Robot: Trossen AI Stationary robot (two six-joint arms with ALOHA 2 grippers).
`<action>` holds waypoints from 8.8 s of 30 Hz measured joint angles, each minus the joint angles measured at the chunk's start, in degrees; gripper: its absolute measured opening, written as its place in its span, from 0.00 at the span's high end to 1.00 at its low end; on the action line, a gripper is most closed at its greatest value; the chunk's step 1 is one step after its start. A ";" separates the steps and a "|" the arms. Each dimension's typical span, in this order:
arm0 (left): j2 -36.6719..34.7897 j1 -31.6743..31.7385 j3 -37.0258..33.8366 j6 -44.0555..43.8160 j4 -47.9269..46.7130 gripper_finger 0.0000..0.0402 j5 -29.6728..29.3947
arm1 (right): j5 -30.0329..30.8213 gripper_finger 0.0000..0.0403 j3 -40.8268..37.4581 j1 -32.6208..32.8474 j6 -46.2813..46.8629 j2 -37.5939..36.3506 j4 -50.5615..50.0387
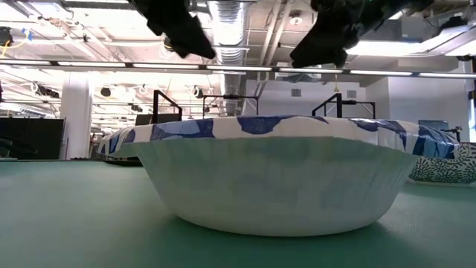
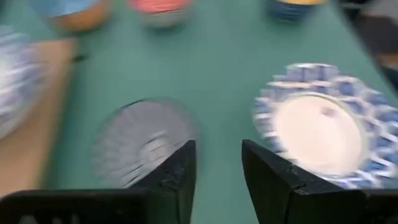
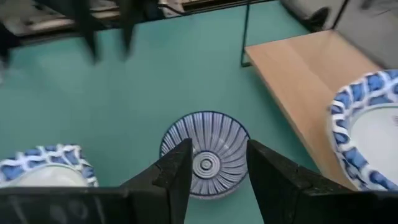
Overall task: Place and stack bowls onto a shelf
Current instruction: Stack the white bowl on top of the other white bowls on the shelf
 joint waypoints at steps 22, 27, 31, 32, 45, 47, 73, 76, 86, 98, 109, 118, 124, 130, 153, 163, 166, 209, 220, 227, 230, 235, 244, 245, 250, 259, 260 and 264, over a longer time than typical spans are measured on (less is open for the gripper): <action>21.32 -8.73 4.39 -11.58 8.22 0.70 3.83 | 13.65 0.56 0.04 9.05 9.12 -0.17 -7.84; 21.32 -10.22 3.87 -13.82 8.18 0.70 3.47 | 16.28 0.56 0.04 12.53 11.06 -0.19 -7.69; 21.32 -11.43 3.85 -14.52 7.90 0.71 1.97 | 16.53 0.56 0.04 13.89 12.52 -0.19 -7.57; 21.32 -11.65 3.72 -14.55 8.01 0.71 1.60 | 16.53 0.56 0.04 14.05 12.57 -0.19 -7.52; 24.14 -12.57 3.60 -15.63 9.04 0.80 0.86 | 16.76 0.56 0.04 13.99 12.53 -0.17 -7.08; 24.13 -12.43 3.60 -15.50 8.93 0.82 1.25 | 16.78 0.56 0.07 13.97 12.52 -0.17 -7.11; 23.76 -12.26 3.68 -16.95 5.71 1.00 -4.51 | 17.72 0.56 0.07 13.18 10.58 -0.17 -7.04; 22.86 -12.27 3.98 -17.81 3.68 1.00 -7.62 | 17.82 0.56 0.07 12.82 10.54 -0.17 -7.04; 17.82 -13.78 4.02 -18.14 1.77 1.00 -14.38 | 17.57 0.56 0.07 12.44 9.50 -0.17 -6.80; 17.51 -15.70 3.96 -19.23 1.58 0.93 -11.33 | 16.92 0.56 0.07 12.16 11.07 -0.17 -6.67; 23.48 -15.87 4.04 -17.22 9.33 0.63 -7.90 | 17.76 0.56 0.04 14.23 13.64 -0.19 -7.00; 24.09 -14.19 4.00 -23.15 4.60 0.67 -9.09 | 17.95 0.56 0.02 12.59 13.66 -0.19 -7.22; 23.94 -14.47 4.00 -21.40 4.10 0.95 -5.17 | 18.02 0.56 0.02 11.42 12.27 -0.19 -8.97; 22.24 -15.09 4.73 -21.80 3.04 1.00 -18.58 | 18.04 0.56 0.03 11.37 12.13 -0.19 -10.33; 16.27 -21.77 5.29 -22.35 0.07 1.00 -35.33 | 1.50 0.56 0.07 4.90 1.51 12.68 5.24; 16.31 -21.77 5.29 -24.01 -0.18 1.00 -34.77 | -0.74 0.56 0.07 4.28 1.38 13.22 7.82; 16.31 -21.17 5.29 -24.49 -0.15 1.00 -31.84 | -2.10 0.56 0.07 4.28 1.31 13.92 9.91; 16.51 -22.35 5.25 -25.26 0.22 1.00 -39.65 | -4.62 0.56 0.07 6.99 3.11 13.89 11.36; 16.51 -20.29 0.92 -26.15 4.85 1.00 -33.63 | -4.56 0.56 0.07 6.99 3.11 13.89 10.95; 16.51 -20.24 0.92 -25.92 5.46 1.00 -33.76 | -4.64 0.56 0.07 6.99 2.67 13.91 10.68; 16.51 -20.24 0.92 -24.34 5.43 1.00 -35.02 | -6.20 0.56 0.20 6.98 0.36 15.65 11.97; 16.51 -20.24 0.92 -21.62 5.46 1.00 -34.79 | -9.23 0.56 0.29 6.89 -0.84 19.23 15.97; 16.51 -20.27 0.98 -21.35 4.35 1.00 -33.03 | -10.85 0.56 1.82 6.19 -1.03 23.33 15.58; 16.51 -20.27 0.98 -21.39 4.31 1.00 -33.16 | -10.85 0.56 2.34 6.07 -1.03 23.33 15.07; 16.51 -19.79 0.98 -21.07 4.55 1.00 -33.34 | -10.85 0.56 4.05 6.37 -2.42 21.39 12.60; 16.51 -19.11 1.01 -25.76 5.39 0.98 -31.88 | -15.17 0.53 8.49 7.80 -4.45 18.40 0.22; 16.51 -19.13 1.01 -25.58 6.05 0.97 -32.36 | -15.16 0.52 8.46 8.13 -4.44 18.78 0.33; 16.51 -19.11 1.03 -24.80 7.64 0.91 -31.37 | -14.74 0.47 8.39 8.89 -2.32 19.61 -0.67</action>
